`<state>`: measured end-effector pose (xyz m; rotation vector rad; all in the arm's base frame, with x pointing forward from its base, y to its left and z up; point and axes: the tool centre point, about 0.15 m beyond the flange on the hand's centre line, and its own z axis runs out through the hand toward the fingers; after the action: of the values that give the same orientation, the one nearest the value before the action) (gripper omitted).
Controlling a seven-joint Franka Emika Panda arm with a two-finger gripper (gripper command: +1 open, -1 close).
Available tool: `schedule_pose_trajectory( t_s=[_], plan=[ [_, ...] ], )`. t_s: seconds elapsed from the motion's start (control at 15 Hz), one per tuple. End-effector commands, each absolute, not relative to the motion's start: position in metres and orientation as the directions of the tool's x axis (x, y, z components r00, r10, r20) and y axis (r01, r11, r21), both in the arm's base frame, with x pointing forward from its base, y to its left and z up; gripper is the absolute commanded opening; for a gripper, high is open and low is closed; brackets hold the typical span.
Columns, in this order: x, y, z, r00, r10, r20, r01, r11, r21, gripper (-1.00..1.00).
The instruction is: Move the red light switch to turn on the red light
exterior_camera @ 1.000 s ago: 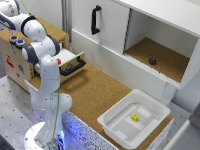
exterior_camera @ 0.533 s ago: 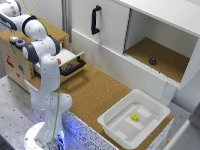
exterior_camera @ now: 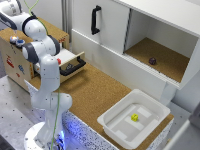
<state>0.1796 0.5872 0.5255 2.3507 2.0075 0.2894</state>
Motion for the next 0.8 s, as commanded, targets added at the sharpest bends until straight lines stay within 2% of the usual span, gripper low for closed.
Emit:
schedule_pose_trajectory(
  t_s=[0.0, 0.27, 0.73],
  plan=[
    [0.194, 0.617, 0.548, 0.212, 0.976, -0.043, 0.97, -0.205, 0.129, 1.0],
    [0.193, 0.611, 0.541, 0.249, 0.968, -0.034, 0.965, -0.244, 0.099, 1.0],
    [0.218, 0.594, 0.521, 0.147, 0.987, 0.06, 0.983, -0.152, 0.1, 1.0]
  ],
)
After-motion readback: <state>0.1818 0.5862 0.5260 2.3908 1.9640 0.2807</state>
